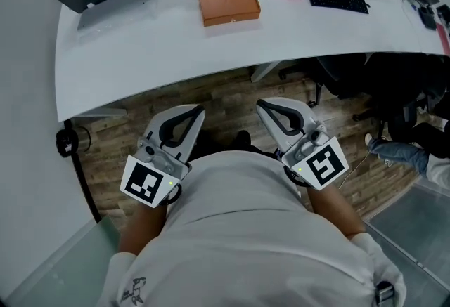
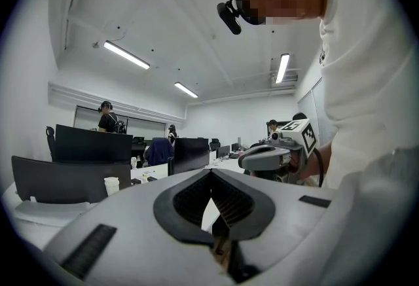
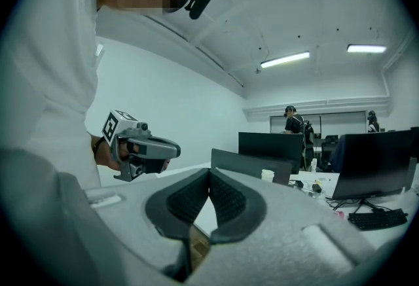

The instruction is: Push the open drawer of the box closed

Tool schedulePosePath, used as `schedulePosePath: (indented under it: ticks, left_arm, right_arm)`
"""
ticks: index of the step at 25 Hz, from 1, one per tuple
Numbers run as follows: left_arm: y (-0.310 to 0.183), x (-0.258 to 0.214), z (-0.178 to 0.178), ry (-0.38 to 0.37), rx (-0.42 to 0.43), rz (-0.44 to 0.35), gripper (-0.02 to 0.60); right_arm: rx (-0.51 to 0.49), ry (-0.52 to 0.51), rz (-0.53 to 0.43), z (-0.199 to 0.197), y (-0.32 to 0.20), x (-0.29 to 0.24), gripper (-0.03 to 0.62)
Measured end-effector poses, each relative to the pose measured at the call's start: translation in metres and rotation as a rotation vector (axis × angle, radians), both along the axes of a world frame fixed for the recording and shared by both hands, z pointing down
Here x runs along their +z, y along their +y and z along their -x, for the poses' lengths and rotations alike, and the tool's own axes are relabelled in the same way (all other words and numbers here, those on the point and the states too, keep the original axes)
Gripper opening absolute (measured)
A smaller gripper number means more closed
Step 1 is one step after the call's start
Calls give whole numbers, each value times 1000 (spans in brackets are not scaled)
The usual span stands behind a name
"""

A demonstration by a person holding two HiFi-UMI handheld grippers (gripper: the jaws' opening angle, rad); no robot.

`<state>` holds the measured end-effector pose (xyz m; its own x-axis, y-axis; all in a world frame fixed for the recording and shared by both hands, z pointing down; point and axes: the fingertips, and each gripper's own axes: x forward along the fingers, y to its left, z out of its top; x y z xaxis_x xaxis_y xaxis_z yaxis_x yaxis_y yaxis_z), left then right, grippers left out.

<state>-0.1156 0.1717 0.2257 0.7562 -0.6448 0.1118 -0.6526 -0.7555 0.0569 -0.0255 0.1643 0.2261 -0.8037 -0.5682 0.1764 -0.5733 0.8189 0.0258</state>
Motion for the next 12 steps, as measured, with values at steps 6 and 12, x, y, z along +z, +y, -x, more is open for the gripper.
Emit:
schedulePosePath:
  ticks: [6, 12]
  left_arm:
    - [13, 14, -60, -13, -35, 14, -1]
    - [25, 14, -90, -11, -58, 26, -2]
  right_arm:
    - [-24, -3, 37, -60, 20, 26, 3]
    - [-35, -19, 53, -92, 31, 28, 3]
